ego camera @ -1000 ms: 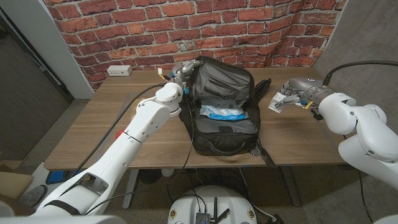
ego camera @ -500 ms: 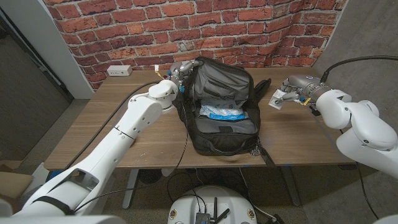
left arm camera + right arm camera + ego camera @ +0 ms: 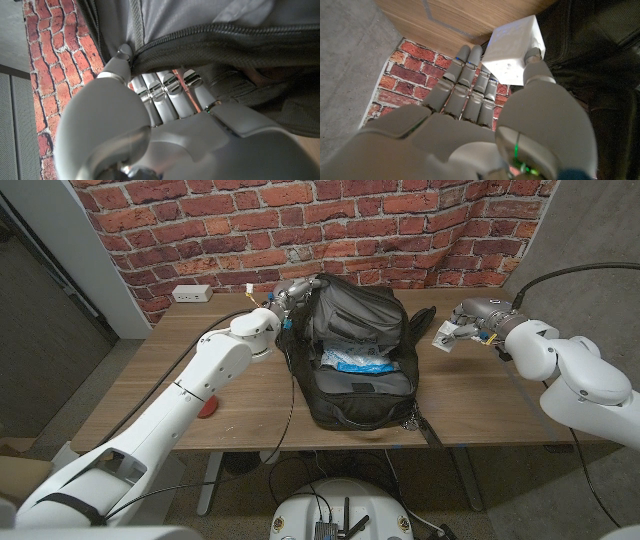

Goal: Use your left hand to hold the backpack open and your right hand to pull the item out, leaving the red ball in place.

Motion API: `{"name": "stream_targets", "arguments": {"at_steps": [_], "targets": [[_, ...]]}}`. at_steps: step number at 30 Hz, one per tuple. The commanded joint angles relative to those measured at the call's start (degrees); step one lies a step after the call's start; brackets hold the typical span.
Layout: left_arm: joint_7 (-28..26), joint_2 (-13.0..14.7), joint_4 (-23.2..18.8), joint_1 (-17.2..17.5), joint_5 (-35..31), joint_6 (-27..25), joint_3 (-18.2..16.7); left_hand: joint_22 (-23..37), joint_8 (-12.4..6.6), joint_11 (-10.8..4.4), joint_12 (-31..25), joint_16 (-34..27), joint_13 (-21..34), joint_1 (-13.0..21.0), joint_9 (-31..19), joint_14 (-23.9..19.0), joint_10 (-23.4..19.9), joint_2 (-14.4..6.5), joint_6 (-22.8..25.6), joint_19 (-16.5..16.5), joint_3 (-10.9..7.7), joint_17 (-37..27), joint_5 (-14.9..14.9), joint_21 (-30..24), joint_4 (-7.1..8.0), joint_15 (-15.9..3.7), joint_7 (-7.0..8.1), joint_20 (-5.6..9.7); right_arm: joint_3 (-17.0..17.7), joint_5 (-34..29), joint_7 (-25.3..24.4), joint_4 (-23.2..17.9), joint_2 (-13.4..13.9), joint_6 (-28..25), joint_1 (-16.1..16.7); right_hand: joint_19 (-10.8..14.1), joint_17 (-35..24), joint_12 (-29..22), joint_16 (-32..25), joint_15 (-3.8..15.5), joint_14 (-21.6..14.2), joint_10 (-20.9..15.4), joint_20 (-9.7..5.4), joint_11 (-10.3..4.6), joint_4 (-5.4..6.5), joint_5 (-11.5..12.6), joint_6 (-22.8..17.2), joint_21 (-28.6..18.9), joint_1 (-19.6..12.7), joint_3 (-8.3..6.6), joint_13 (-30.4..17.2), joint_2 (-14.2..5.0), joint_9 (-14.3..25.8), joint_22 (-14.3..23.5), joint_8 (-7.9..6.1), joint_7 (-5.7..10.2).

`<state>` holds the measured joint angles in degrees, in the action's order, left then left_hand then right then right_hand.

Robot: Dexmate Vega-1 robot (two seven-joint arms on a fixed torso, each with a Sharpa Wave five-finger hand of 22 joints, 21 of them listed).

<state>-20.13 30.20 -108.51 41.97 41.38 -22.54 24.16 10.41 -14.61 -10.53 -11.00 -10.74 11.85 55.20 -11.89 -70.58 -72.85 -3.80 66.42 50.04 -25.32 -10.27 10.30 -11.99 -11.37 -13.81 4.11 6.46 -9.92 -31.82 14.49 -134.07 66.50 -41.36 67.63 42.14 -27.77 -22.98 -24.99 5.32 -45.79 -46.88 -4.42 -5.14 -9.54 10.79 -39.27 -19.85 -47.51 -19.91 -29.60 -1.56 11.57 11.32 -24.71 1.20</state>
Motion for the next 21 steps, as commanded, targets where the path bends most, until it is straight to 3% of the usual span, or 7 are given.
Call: {"name": "stream_targets", "arguments": {"at_steps": [1,4,21], "targets": [[9.19,3.98,1.34,0.42,5.95,1.06,-1.49,0.01,-0.29,-0.12,-0.27,0.23,0.18,-0.06,-0.19,0.43,0.25,-0.28,-0.03,-0.31,-1.82,-0.05,0.45,0.08,1.48,0.13,-0.27,5.04,-4.34,4.96,-3.79,2.24,3.38,0.98,-4.53,0.02,-0.23,-0.06,0.08,7.29,-0.23,-5.79,-5.52,-5.21,0.71,0.27,-3.66,-0.46,-3.28,-0.26,-0.16,-4.05,0.26,0.16,-0.28,3.54],[10.33,4.85,1.05,-0.07,9.56,-1.84,-2.34,0.00,-0.12,-0.07,-0.17,0.29,0.15,-0.19,-0.20,0.72,0.60,-0.34,-0.47,-0.43,-1.86,-0.02,0.47,0.10,1.57,0.18,-0.20,5.04,-5.32,5.73,-4.22,2.39,3.96,0.66,-5.41,0.00,-0.29,-0.01,0.06,7.36,-0.28,-5.71,-5.49,-5.29,0.68,0.27,-3.59,-0.49,-3.28,-0.24,-0.21,-4.04,0.26,0.16,-0.24,3.53],[14.17,7.29,0.47,-0.72,16.31,-3.18,-3.42,-0.06,0.48,-0.25,0.33,0.59,0.17,-0.87,-0.27,2.67,3.21,-0.30,-2.36,-1.26,-2.08,0.09,0.57,0.31,1.64,0.17,0.13,4.99,-10.38,8.67,-7.34,4.23,4.45,-0.03,-9.86,-0.19,-0.45,0.26,0.26,7.43,-0.25,-5.71,-5.33,-5.16,0.67,0.31,-3.44,-0.63,-3.18,-0.24,-0.31,-4.20,0.26,0.14,-0.09,3.47]]}}
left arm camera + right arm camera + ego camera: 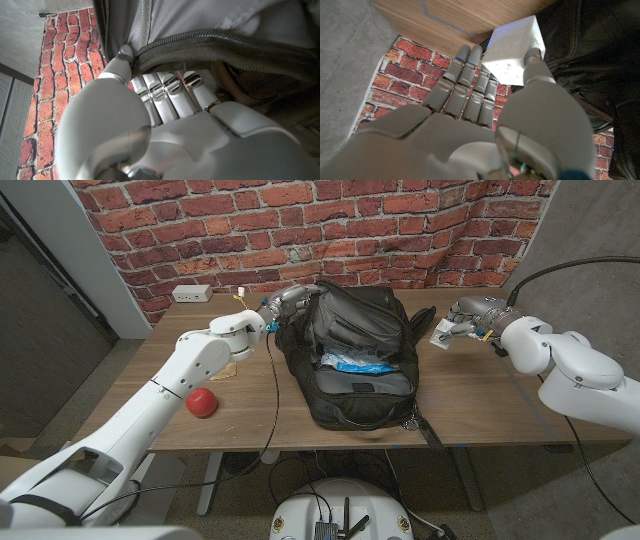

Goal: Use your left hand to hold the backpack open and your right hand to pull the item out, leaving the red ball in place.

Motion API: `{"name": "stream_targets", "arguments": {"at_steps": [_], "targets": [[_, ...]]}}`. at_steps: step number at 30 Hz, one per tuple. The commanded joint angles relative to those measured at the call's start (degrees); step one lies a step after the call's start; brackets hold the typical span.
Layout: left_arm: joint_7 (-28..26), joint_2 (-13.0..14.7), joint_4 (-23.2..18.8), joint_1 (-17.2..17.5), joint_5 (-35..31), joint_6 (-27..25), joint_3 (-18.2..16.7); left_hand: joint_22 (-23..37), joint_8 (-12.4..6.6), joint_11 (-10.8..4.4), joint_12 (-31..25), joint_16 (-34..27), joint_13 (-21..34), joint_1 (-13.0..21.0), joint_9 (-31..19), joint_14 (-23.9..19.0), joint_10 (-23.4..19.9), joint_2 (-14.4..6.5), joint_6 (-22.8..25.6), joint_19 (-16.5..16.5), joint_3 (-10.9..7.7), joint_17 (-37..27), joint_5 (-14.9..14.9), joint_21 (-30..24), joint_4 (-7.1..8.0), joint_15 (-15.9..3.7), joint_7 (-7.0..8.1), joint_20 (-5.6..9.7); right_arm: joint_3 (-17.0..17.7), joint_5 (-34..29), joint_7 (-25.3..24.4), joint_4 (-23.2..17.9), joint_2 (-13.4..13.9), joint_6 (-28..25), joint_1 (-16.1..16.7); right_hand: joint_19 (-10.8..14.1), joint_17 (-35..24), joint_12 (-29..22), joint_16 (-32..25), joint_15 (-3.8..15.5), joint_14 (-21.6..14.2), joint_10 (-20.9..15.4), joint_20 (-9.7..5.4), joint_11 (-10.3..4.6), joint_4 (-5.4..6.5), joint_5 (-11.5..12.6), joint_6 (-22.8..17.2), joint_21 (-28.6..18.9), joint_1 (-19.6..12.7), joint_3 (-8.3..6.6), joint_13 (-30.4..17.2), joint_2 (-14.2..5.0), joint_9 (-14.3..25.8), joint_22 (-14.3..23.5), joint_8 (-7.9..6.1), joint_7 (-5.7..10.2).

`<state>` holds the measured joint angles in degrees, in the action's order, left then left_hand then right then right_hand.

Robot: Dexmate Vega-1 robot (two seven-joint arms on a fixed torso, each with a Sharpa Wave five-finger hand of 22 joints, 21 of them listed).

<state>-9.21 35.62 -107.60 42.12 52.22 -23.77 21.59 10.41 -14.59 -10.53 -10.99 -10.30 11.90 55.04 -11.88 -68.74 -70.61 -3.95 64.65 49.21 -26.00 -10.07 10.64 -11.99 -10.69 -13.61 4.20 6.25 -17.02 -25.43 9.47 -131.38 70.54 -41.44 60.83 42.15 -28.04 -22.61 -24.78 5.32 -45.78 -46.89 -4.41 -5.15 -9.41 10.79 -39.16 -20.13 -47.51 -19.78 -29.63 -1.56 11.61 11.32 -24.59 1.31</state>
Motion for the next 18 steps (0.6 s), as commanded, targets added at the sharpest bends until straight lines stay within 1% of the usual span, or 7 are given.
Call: {"name": "stream_targets", "arguments": {"at_steps": [1,4,7,9,13,16,18], "targets": [[4.09,2.12,-0.37,-1.04,5.73,-1.89,-0.81,-0.07,0.73,-0.06,0.41,0.16,0.11,-0.74,-0.29,1.08,1.46,-0.21,-1.33,-0.58,-1.47,-0.12,0.26,0.35,0.96,-0.06,0.03,5.22,-3.59,2.41,-2.58,1.80,0.21,0.17,-3.30,-0.20,-0.17,-0.10,0.05,7.41,-0.27,-5.72,-5.33,-5.13,0.56,0.32,-3.55,-0.35,-3.17,-0.38,-0.27,-4.24,0.21,0.14,-0.20,3.35],[5.29,2.78,-0.45,-1.45,6.41,-2.12,-0.76,-0.08,1.03,0.14,0.58,0.25,0.07,-0.69,-0.32,1.88,2.64,-0.17,-2.18,-0.95,-1.60,-0.09,0.30,0.44,0.84,-0.08,-0.17,5.24,-4.29,2.89,-2.83,2.30,0.20,0.49,-3.89,-0.23,-0.18,-0.03,0.10,7.41,-0.27,-5.63,-5.33,-5.17,0.58,0.33,-3.52,-0.37,-3.16,-0.42,-0.30,-4.34,0.21,0.13,-0.17,3.36],[6.03,3.64,-0.55,-1.87,6.58,-2.50,-0.61,-0.10,1.40,-0.19,0.68,0.22,0.03,-0.24,-0.37,2.87,4.06,-0.09,-3.22,-1.47,-1.83,-0.13,0.37,0.55,0.54,-0.20,-0.07,5.24,-4.87,3.22,-3.18,2.57,0.09,0.49,-4.36,-0.25,-0.21,-0.01,0.13,7.37,-0.28,-5.68,-5.32,-5.12,0.60,0.34,-3.61,-0.40,-3.11,-0.41,-0.33,-4.38,0.21,0.13,-0.19,3.33],[6.64,3.87,-0.32,-2.00,6.91,-2.42,-0.62,-0.12,1.60,0.03,0.63,0.20,0.02,0.06,-0.39,3.30,4.53,0.09,-3.79,-1.90,-1.88,-0.15,0.38,0.66,0.38,-0.20,-0.18,5.27,-5.38,3.19,-3.27,2.67,0.13,0.62,-4.77,-0.24,-0.23,0.01,0.14,7.37,-0.29,-5.67,-5.32,-5.16,0.60,0.35,-3.61,-0.42,-3.10,-0.41,-0.36,-4.40,0.21,0.13,-0.18,3.34],[8.87,4.83,0.44,-2.92,6.75,-2.36,-0.23,-0.14,2.13,-0.01,0.69,0.29,-0.01,0.71,-0.47,5.10,6.72,0.37,-5.44,-2.88,-2.04,-0.12,0.45,0.78,0.40,-0.16,-0.27,5.11,-6.40,2.85,-3.15,2.56,0.09,0.16,-5.61,-0.26,-0.27,-0.03,0.16,7.36,-0.31,-5.85,-5.32,-5.24,0.61,0.36,-3.60,-0.47,-3.06,-0.42,-0.42,-4.47,0.21,0.13,-0.16,3.40],[10.26,5.49,0.94,-3.41,6.28,-2.04,0.01,-0.15,2.39,0.04,0.80,0.46,-0.04,0.81,-0.50,6.46,8.22,0.99,-6.33,-3.47,-1.88,-0.04,0.44,0.86,0.41,-0.09,-0.31,5.11,-6.81,2.78,-3.21,2.44,0.14,-0.11,-5.97,-0.29,-0.32,-0.02,0.17,7.43,-0.34,-5.86,-5.33,-5.26,0.57,0.38,-3.59,-0.49,-3.11,-0.44,-0.49,-4.51,0.21,0.12,-0.13,3.40],[10.88,5.74,1.23,-3.46,6.16,-1.70,-0.03,-0.16,2.89,0.05,0.84,0.48,-0.11,0.92,-0.52,7.79,9.92,1.43,-7.89,-4.10,-1.75,-0.02,0.46,0.91,0.45,-0.11,-0.28,4.99,-7.01,2.74,-3.27,2.38,0.24,-0.20,-6.15,-0.27,-0.33,-0.02,0.19,7.41,-0.34,-5.92,-5.32,-5.28,0.58,0.39,-3.62,-0.52,-3.09,-0.44,-0.51,-4.54,0.21,0.12,-0.14,3.38]]}}
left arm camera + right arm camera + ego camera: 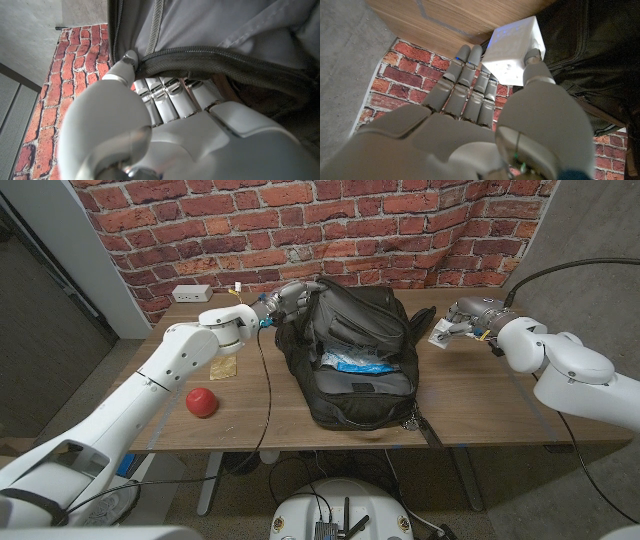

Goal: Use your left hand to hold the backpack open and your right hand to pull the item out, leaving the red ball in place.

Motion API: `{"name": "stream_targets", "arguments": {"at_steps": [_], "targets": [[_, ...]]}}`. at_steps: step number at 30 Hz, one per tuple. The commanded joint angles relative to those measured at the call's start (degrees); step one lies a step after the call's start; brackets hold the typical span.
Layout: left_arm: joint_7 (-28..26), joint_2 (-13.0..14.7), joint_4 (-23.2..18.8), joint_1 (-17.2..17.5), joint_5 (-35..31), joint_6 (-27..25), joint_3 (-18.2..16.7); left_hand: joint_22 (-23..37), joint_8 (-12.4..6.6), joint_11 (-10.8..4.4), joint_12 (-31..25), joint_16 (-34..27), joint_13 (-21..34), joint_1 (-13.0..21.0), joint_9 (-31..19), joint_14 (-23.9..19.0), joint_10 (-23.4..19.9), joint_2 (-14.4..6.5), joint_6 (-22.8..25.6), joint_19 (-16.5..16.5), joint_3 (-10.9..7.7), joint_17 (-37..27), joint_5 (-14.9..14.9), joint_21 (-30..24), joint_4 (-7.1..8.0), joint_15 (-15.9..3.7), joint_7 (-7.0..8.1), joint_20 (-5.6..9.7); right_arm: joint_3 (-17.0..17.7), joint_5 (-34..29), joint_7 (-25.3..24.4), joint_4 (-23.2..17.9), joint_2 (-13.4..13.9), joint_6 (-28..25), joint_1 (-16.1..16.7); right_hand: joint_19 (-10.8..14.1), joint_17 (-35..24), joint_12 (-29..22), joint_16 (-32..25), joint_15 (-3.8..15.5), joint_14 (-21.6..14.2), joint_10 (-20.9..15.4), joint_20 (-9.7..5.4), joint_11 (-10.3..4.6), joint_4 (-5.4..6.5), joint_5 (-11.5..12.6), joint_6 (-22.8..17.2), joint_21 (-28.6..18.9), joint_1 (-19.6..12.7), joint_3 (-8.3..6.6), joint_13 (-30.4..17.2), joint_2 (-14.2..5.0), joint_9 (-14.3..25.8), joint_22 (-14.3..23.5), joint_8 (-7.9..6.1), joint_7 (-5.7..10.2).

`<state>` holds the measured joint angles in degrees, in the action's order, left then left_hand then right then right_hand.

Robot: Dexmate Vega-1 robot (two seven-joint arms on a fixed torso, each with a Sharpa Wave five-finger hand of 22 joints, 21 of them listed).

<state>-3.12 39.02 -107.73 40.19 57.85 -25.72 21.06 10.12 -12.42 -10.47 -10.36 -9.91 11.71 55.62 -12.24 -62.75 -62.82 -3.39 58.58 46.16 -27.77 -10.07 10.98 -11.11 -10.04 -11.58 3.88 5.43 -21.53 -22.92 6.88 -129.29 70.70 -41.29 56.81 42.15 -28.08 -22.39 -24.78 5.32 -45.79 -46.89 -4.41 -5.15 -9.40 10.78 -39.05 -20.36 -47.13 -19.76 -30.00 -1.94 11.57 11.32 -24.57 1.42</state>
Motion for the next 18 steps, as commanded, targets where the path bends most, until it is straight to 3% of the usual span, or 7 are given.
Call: {"name": "stream_targets", "arguments": {"at_steps": [1,9,18], "targets": [[4.78,2.53,1.39,-1.67,0.51,0.01,0.54,0.12,0.73,-0.12,0.24,0.09,0.08,0.38,-0.16,1.99,2.40,0.91,-1.89,-1.14,0.03,-0.02,0.12,0.04,-0.20,-2.14,0.02,5.86,-2.62,0.16,-0.69,0.24,0.11,-0.47,-2.24,-0.28,-0.30,-0.23,0.22,7.35,-0.31,-5.91,-5.33,-5.35,0.57,0.39,-3.73,-0.31,-3.42,-0.43,-0.16,-4.13,0.26,0.12,-0.15,3.28],[10.20,3.90,3.59,-3.20,-0.28,0.95,1.13,0.12,1.73,-0.40,0.49,0.11,-0.10,-0.82,-0.06,6.24,8.27,2.17,-6.35,-3.01,0.74,0.09,0.13,0.03,0.37,-1.78,-0.14,5.14,-3.46,-0.19,-0.73,0.02,0.10,-0.95,-3.07,-0.32,-0.38,-0.10,0.26,7.38,-0.34,-5.87,-5.31,-5.18,0.53,0.42,-3.67,-0.37,-3.43,-0.44,-0.17,-4.18,0.26,0.11,-0.09,3.28],[15.46,4.63,5.80,-3.67,-0.98,3.34,1.02,0.15,2.26,1.11,0.37,0.53,-0.31,-3.48,0.25,13.86,15.41,4.45,-12.24,-6.83,1.94,0.41,0.07,0.38,0.77,-0.89,-0.60,4.04,-4.12,-0.58,-0.35,-0.25,0.16,-1.30,-3.74,-0.36,-0.43,0.08,0.35,7.31,-0.33,-5.72,-5.28,-5.22,0.57,0.41,-3.63,-0.44,-3.26,-0.37,-0.20,-4.16,0.26,0.10,-0.04,3.26]]}}
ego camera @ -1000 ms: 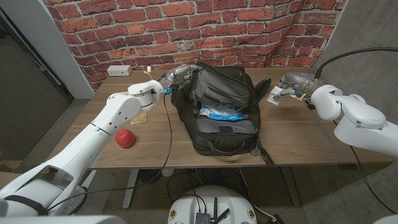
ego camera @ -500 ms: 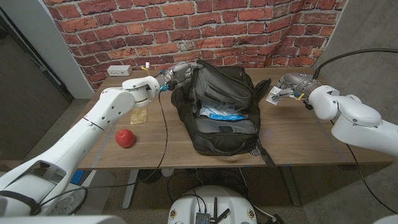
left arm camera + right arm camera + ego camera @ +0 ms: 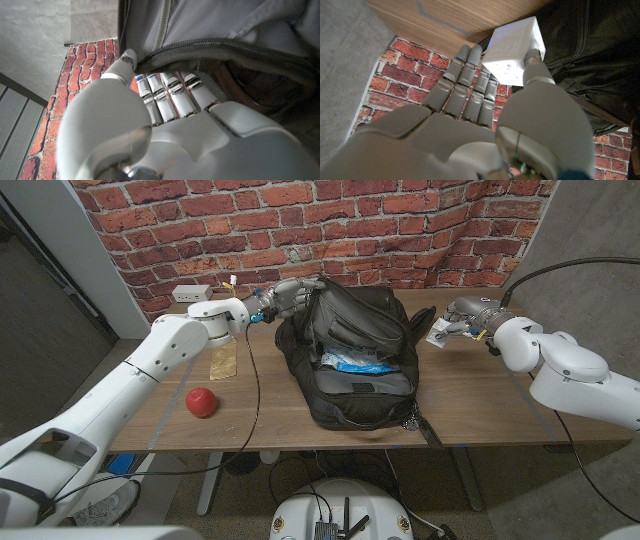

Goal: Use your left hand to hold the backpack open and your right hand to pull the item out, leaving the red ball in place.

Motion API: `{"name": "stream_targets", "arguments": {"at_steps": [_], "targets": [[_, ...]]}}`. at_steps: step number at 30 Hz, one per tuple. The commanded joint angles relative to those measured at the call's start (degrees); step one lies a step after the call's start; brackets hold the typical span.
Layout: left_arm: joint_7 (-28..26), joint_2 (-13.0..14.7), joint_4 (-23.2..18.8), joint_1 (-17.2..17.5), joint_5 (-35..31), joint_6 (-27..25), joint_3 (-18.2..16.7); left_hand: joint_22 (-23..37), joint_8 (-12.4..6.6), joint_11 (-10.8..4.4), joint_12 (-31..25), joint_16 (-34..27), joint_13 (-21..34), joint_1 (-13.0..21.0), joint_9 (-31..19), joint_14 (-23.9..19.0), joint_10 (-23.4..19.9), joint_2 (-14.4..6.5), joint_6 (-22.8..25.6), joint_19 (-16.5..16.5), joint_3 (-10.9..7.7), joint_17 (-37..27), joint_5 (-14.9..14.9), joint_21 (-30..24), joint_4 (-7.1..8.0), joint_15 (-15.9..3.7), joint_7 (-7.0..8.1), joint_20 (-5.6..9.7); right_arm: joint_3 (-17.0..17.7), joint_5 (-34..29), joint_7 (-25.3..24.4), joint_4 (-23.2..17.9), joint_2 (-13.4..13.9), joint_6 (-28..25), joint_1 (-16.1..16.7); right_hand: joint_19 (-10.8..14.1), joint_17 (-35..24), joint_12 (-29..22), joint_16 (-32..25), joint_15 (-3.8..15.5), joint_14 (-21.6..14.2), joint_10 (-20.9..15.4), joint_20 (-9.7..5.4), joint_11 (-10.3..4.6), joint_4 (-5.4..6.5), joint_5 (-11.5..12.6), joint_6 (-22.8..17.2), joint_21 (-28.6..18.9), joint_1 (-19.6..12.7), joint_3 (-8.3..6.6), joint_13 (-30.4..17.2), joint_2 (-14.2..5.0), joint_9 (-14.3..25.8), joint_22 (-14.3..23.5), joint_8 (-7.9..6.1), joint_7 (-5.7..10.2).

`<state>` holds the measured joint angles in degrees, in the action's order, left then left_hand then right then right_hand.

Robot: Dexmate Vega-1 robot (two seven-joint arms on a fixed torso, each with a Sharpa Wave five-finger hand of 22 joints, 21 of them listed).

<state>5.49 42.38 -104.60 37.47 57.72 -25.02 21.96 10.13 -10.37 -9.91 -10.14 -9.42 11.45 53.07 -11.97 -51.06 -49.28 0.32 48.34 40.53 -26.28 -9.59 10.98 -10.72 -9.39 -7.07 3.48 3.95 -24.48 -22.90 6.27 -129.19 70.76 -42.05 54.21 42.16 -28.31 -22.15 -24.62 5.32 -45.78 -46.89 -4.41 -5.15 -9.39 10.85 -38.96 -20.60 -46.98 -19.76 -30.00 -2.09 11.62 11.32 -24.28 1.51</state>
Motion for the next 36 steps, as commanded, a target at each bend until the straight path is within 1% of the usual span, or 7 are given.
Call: {"name": "stream_targets", "arguments": {"at_steps": [1,5,14,20,26,29,36], "targets": [[7.50,1.40,2.89,-1.04,-1.02,2.86,0.17,0.13,0.12,1.19,0.28,0.02,-0.10,-1.33,0.02,3.10,3.20,1.06,-2.47,-1.72,0.59,-0.03,0.06,0.02,0.14,-5.31,-0.15,5.20,-1.27,-0.70,0.31,-0.41,0.02,-0.76,-1.23,-0.36,-0.22,-0.15,0.18,7.34,-0.34,-5.72,-5.28,-5.20,0.55,0.34,-3.71,-0.20,-3.42,-0.37,-0.22,-4.00,0.21,0.10,-0.32,3.16],[9.26,1.76,3.53,-1.29,-1.46,3.55,0.22,0.09,0.22,1.51,0.22,0.06,-0.16,-2.47,0.13,5.67,5.79,2.55,-4.51,-3.17,1.45,0.12,-0.06,0.08,0.08,-4.40,-0.16,4.83,-1.57,-0.94,0.48,-0.55,0.00,-1.01,-1.44,-0.38,-0.24,-0.05,0.27,7.42,-0.28,-5.69,-5.30,-5.20,0.51,0.36,-3.67,-0.24,-3.46,-0.41,-0.21,-4.05,0.21,0.09,-0.28,3.13],[9.20,1.70,3.39,-0.01,-1.37,5.12,-0.73,0.05,0.12,2.27,0.11,-0.08,-0.26,-3.39,0.31,8.82,8.33,3.66,-6.29,-4.35,2.86,-0.03,-0.20,0.01,0.17,-2.95,-0.14,4.25,-1.96,-1.29,0.66,-0.98,-0.09,-1.69,-1.58,-0.42,-0.37,0.07,0.28,7.36,-0.36,-5.66,-5.30,-5.26,0.50,0.36,-3.60,-0.33,-3.37,-0.34,-0.32,-4.03,0.21,0.08,-0.20,3.12],[10.40,1.52,4.02,0.56,-1.73,7.16,-1.10,-0.13,0.07,3.25,0.32,-0.09,-0.69,-4.88,0.72,15.00,14.62,4.89,-9.44,-7.19,5.26,0.06,-0.40,0.16,0.46,-1.02,0.04,3.71,-1.95,-1.09,0.60,-0.85,-0.06,-2.05,-1.46,-0.47,-0.40,0.22,0.41,7.41,-0.23,-5.52,-5.29,-5.19,0.43,0.37,-3.53,-0.38,-3.41,-0.36,-0.35,-4.02,0.21,0.07,-0.14,3.12],[11.34,1.08,4.83,0.71,-2.77,9.31,-1.00,-0.25,0.45,4.61,0.24,-0.27,-1.01,-7.45,1.05,19.69,19.83,4.64,-13.73,-10.73,7.13,0.04,-0.55,0.41,1.33,0.75,-0.60,2.76,-1.92,-0.67,0.49,-0.13,0.13,-1.48,-1.48,-0.52,-0.44,0.29,0.49,7.42,-0.15,-5.55,-5.26,-5.22,0.38,0.37,-3.45,-0.42,-3.42,-0.35,-0.37,-3.97,0.21,0.07,-0.09,3.05],[9.60,1.09,4.26,1.21,-4.01,10.18,-1.13,-0.31,0.45,5.02,0.13,-0.11,-1.10,-8.06,1.20,22.10,21.53,4.18,-15.87,-12.43,7.56,0.11,-0.47,0.51,1.35,1.79,-0.27,2.57,-2.00,-0.65,0.44,0.34,0.23,-1.15,-1.56,-0.56,-0.49,0.34,0.50,7.40,-0.16,-5.55,-5.24,-5.24,0.37,0.36,-3.36,-0.44,-3.41,-0.33,-0.38,-3.97,0.22,0.06,-0.04,3.04],[6.91,0.65,3.86,2.75,-5.67,12.73,-1.80,-0.37,0.41,5.09,0.13,-0.15,-1.16,-9.51,1.31,23.85,23.32,4.09,-17.38,-14.77,8.32,0.11,-0.55,0.80,1.70,2.31,0.70,2.76,-1.58,0.01,-0.39,1.83,0.50,0.29,-1.31,-1.20,-0.50,0.55,0.73,7.27,0.15,-5.18,-4.95,-5.17,0.36,0.34,-3.09,-0.27,-3.29,-0.24,-0.52,-3.79,0.22,0.04,0.11,3.02]]}}
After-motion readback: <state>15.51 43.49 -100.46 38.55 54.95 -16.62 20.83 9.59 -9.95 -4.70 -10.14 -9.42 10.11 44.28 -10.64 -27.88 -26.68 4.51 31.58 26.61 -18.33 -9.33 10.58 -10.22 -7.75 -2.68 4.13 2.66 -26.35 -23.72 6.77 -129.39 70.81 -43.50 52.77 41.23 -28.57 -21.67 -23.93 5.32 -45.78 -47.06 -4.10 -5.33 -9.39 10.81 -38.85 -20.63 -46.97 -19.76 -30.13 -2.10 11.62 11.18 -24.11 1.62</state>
